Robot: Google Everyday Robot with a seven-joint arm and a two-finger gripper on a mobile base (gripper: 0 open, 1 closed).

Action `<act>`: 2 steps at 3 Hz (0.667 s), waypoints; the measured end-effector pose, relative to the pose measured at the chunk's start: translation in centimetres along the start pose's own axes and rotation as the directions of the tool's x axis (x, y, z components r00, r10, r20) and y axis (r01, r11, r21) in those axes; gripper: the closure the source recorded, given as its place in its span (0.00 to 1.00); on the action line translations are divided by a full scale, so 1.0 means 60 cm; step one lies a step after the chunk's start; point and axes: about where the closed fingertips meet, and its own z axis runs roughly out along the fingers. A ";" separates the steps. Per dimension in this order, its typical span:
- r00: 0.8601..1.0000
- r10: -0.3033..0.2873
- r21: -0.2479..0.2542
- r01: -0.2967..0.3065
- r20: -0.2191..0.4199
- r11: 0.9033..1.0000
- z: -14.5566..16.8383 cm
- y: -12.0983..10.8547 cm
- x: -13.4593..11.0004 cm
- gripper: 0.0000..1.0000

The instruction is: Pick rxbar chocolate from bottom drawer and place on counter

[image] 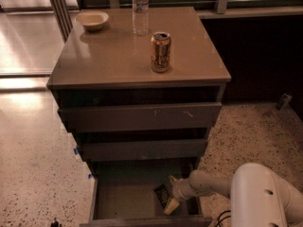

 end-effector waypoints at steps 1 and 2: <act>0.999 -0.011 -0.009 0.011 0.036 1.000 0.019 -0.010 0.009 0.04; 0.998 -0.024 -0.018 0.025 0.060 1.000 0.034 -0.016 0.015 0.06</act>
Offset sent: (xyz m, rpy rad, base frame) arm 0.0194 0.0001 -0.0313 0.0859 -0.0292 0.0472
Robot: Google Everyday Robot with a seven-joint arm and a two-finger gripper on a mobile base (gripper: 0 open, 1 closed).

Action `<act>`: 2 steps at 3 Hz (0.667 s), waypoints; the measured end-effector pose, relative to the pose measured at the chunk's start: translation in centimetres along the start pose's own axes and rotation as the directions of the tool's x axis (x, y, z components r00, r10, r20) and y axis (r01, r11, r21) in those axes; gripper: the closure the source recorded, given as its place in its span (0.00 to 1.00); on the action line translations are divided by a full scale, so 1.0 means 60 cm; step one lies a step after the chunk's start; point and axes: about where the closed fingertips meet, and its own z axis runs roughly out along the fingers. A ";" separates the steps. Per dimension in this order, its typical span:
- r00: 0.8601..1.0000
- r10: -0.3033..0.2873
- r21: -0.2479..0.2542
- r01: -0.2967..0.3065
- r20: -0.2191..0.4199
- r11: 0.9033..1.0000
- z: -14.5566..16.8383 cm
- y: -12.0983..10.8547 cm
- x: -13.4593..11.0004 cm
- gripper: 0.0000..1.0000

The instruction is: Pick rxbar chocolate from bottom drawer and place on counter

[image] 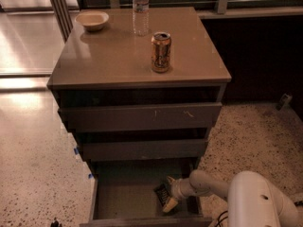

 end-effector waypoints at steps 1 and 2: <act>1.000 -0.013 -0.016 0.013 0.004 1.000 0.014 -0.001 0.010 0.05; 1.000 -0.026 -0.031 0.026 -0.003 0.999 0.027 0.001 0.019 0.05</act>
Offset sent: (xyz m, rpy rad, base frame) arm 0.0026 -0.0016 -0.0275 -0.0118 0.0055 0.0577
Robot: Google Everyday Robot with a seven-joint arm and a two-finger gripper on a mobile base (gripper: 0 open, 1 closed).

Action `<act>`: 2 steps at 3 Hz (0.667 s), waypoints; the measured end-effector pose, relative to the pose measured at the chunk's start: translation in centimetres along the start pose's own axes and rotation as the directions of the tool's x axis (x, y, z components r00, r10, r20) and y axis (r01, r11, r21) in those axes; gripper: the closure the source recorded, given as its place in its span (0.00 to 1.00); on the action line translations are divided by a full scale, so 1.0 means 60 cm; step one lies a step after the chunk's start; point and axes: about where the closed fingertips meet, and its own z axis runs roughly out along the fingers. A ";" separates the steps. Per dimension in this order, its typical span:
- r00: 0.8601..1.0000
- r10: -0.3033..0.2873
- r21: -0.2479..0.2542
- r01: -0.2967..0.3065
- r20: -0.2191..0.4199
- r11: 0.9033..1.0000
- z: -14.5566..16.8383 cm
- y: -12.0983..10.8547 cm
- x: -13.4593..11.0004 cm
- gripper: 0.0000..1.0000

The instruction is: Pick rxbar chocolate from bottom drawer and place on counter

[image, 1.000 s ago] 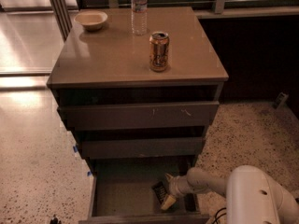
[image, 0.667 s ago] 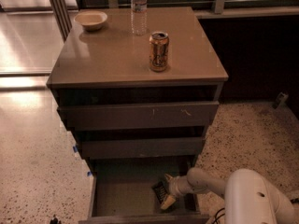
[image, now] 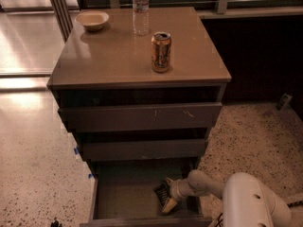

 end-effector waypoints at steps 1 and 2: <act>1.000 -0.010 -0.024 0.009 -0.020 1.000 0.016 0.005 0.012 0.07; 0.999 -0.016 -0.045 0.015 -0.034 0.999 0.027 0.010 0.019 0.10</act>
Offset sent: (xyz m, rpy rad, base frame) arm -0.0051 0.0012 -0.0258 -0.0478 0.0377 0.0580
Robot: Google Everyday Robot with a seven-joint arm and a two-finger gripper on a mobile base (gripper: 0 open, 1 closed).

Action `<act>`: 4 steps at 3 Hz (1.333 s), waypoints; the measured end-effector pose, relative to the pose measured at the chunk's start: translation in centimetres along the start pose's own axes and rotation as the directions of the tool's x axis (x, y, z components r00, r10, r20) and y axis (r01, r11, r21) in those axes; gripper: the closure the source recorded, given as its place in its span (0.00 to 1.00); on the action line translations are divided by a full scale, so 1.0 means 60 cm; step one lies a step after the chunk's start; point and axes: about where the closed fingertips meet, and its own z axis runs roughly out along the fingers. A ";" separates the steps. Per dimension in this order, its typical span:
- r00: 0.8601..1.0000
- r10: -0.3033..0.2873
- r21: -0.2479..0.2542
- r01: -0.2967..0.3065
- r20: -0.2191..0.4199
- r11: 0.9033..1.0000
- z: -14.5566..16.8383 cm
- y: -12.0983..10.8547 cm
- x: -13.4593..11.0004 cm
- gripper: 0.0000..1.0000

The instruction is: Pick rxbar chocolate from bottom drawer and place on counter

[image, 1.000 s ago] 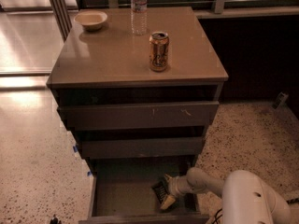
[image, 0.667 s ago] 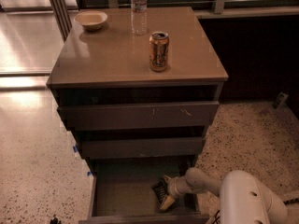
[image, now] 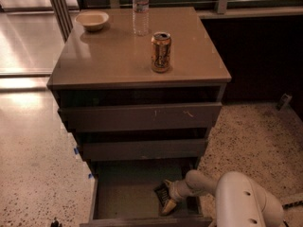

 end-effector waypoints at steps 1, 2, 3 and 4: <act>1.000 -0.001 -0.011 0.000 -0.009 1.000 0.004 0.003 0.001 0.29; 1.000 -0.005 -0.014 0.005 -0.011 1.000 0.006 0.005 -0.001 0.52; 1.000 -0.005 -0.014 0.005 -0.011 1.000 -0.005 0.005 -0.009 0.75; 0.999 -0.030 -0.016 0.030 -0.014 0.999 -0.014 0.013 -0.027 1.00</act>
Offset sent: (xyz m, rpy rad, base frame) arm -0.0015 0.0046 0.0014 -0.0178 -0.0005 0.0305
